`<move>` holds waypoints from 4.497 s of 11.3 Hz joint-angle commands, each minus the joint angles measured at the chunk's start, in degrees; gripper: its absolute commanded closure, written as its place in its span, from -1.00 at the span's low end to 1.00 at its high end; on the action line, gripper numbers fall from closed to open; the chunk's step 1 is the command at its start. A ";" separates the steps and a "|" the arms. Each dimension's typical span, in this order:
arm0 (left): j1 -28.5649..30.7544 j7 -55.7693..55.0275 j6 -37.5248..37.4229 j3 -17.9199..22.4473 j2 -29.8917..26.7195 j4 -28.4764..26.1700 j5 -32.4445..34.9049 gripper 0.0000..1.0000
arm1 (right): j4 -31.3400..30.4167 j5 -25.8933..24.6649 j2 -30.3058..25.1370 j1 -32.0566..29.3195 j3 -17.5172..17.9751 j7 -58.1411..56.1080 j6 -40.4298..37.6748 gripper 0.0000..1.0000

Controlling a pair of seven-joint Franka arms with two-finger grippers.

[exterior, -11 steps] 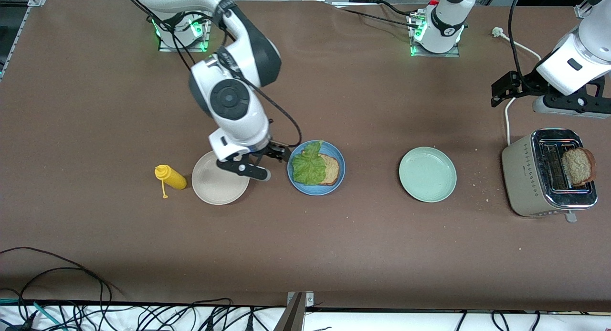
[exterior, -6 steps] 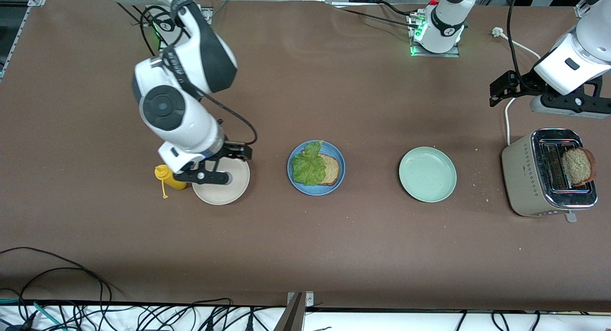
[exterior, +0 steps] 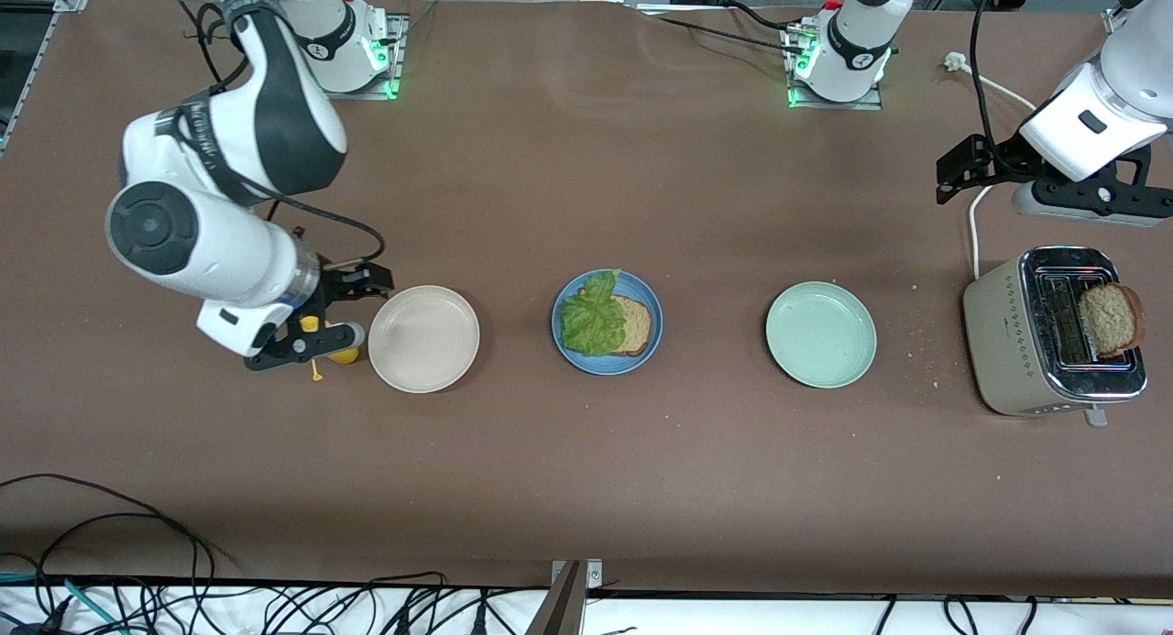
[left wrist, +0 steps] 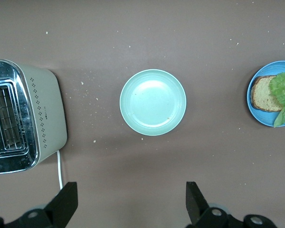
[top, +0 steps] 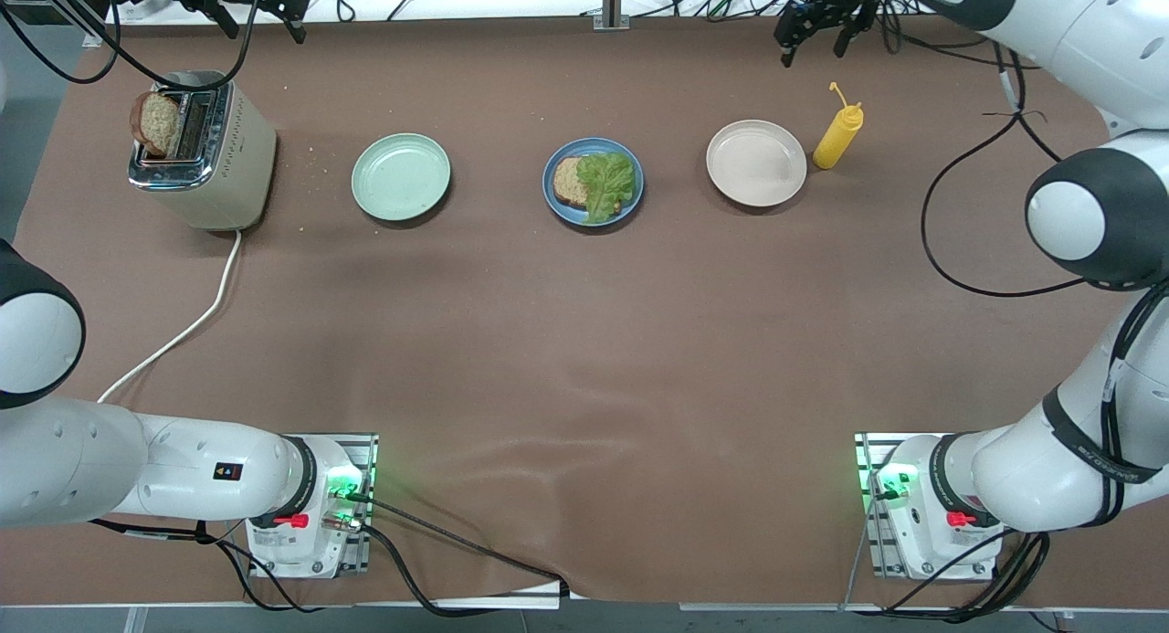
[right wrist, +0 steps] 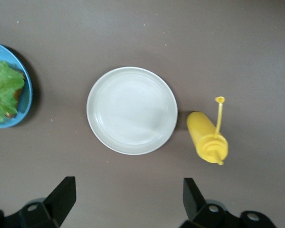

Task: Make sandwich in blue plate with both arms
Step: 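Move the right gripper toward the yellow squeeze bottle, then grasp the yellow squeeze bottle with the right gripper, then lift the bottle and carry it over the blue plate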

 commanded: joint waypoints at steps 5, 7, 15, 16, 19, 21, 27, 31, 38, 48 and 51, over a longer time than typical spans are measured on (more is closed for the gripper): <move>0.02 0.39 -3.00 -0.02 -0.36 0.68 0.94 -1.00 | -1.38 2.93 -1.87 -9.38 2.00 -26.02 -3.47 -1.00; 0.02 0.48 -3.00 0.07 -0.44 0.77 0.94 -1.00 | -1.82 4.95 -1.61 -11.04 1.47 -30.32 -3.04 -1.00; -0.06 0.48 -2.91 0.25 0.52 0.68 0.85 -1.00 | -1.82 21.28 7.35 -26.51 1.73 -66.26 -2.25 -1.00; -0.07 0.48 -2.91 0.25 0.52 0.68 0.85 -1.00 | -1.82 24.96 8.75 -28.26 1.65 -71.42 -2.25 -1.00; -0.24 0.39 -2.91 0.16 0.52 0.68 1.02 -1.00 | -1.91 31.83 12.53 -31.43 1.64 -84.79 -2.51 -1.00; -0.15 0.48 -2.91 0.16 0.52 0.68 0.94 -1.00 | -2.26 37.80 16.48 -33.37 1.65 -98.92 -2.60 -1.00; -0.24 0.48 -2.91 0.16 0.52 0.68 1.02 -1.00 | -3.13 46.35 25.73 -34.96 3.04 -122.53 -4.97 -1.00; -0.24 0.48 -2.91 0.16 0.52 0.68 0.94 -1.00 | -3.14 48.28 29.68 -33.99 6.48 -126.13 -2.86 -1.00; -0.15 0.48 -2.91 0.16 0.52 0.68 0.94 -1.00 | -3.58 48.81 31.18 -33.55 6.48 -131.07 -0.49 -0.76; -0.15 0.48 -2.91 0.16 0.52 0.68 0.94 -1.00 | -3.49 37.52 23.12 -30.75 6.48 -118.91 3.55 1.00; -0.15 0.48 -2.91 0.16 0.52 0.68 0.94 -1.00 | -3.40 26.79 17.05 -26.63 6.48 -104.65 6.26 1.00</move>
